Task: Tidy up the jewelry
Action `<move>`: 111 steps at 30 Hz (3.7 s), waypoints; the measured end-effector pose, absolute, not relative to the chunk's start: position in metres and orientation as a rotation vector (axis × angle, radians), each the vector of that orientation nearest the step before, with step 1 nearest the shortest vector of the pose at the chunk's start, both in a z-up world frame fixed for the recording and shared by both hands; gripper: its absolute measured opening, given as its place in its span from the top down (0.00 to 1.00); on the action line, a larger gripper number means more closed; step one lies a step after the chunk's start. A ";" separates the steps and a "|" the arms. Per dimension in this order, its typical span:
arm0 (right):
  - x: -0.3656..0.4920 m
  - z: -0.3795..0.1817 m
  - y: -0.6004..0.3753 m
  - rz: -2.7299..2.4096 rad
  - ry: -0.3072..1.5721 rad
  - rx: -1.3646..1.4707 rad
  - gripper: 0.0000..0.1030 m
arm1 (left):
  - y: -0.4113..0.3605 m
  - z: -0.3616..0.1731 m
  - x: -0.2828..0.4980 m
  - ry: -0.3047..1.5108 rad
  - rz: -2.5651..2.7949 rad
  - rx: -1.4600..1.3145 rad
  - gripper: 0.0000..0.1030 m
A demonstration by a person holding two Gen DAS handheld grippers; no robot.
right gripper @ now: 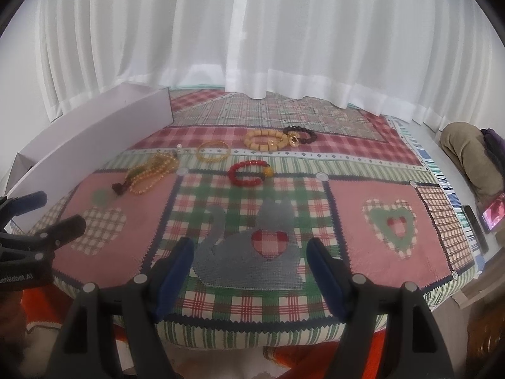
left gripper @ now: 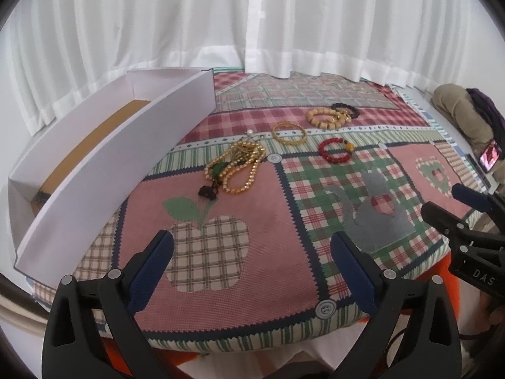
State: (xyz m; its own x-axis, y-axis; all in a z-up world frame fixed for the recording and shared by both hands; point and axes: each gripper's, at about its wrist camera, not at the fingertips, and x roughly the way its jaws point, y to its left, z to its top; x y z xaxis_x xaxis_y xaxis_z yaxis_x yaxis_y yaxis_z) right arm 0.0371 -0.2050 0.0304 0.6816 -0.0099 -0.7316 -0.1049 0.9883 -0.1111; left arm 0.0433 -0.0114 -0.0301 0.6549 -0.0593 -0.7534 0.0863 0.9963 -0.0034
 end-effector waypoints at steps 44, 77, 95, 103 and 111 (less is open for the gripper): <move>0.035 0.033 -0.203 0.067 0.822 -0.142 0.26 | -0.005 -0.042 0.048 0.928 -0.092 -0.001 0.03; 0.043 0.023 -0.218 0.051 0.862 -0.077 0.26 | 0.054 -0.049 0.074 0.992 -0.074 -0.169 0.03; 0.053 0.007 -0.230 0.043 0.911 -0.025 0.26 | 0.066 -0.073 0.145 1.047 -0.092 -0.075 0.07; 0.053 0.006 -0.233 0.038 0.912 -0.022 0.26 | 0.045 -0.114 0.182 1.104 -0.121 0.082 0.35; 0.057 0.001 -0.239 0.030 0.937 0.002 0.26 | 0.037 -0.124 0.188 1.094 -0.134 0.094 0.61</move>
State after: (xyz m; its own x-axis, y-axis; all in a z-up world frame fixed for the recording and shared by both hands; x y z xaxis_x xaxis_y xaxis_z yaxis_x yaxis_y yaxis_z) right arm 0.0575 -0.2389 0.0009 0.5918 0.0261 -0.8057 -0.0247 0.9996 0.0143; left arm 0.1880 0.0373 -0.1241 0.4520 -0.0619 -0.8899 0.1546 0.9879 0.0098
